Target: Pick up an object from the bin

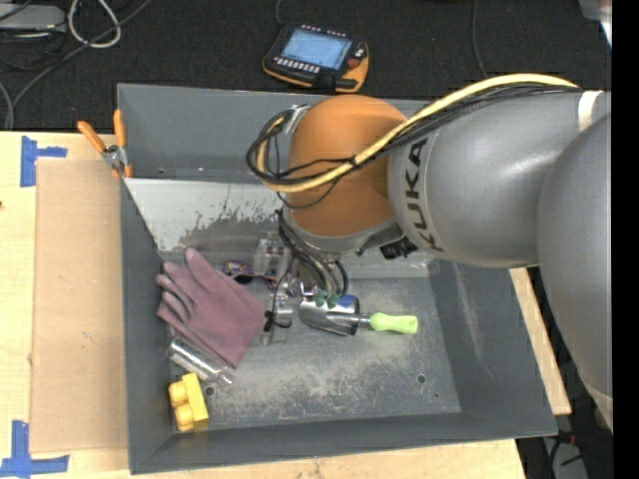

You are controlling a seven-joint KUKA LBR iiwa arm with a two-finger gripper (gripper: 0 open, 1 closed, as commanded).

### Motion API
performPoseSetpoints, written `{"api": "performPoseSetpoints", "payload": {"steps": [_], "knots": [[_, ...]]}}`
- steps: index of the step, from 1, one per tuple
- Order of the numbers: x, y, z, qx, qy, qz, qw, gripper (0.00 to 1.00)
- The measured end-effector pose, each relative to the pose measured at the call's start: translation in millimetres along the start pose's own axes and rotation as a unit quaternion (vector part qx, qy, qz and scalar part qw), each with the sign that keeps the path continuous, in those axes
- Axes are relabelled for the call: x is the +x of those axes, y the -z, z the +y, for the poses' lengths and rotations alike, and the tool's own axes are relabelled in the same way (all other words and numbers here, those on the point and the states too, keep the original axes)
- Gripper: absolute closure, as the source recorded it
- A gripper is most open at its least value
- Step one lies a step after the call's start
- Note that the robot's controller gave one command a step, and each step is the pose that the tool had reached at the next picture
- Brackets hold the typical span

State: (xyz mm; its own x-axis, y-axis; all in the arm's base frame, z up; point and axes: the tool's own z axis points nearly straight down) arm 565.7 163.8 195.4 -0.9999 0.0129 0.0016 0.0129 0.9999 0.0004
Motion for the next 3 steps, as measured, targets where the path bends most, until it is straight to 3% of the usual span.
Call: {"api": "performPoseSetpoints", "payload": {"steps": [1,2,3], "knots": [[0.0,0,0,0.000,0.000,0.0000,1.0000,0.00],[41.5,-56,28,0.000,-0.002,0.0035,1.0000,0.00],[21.3,-82,28,0.000,-0.005,-0.0023,1.0000,0.00]]}}
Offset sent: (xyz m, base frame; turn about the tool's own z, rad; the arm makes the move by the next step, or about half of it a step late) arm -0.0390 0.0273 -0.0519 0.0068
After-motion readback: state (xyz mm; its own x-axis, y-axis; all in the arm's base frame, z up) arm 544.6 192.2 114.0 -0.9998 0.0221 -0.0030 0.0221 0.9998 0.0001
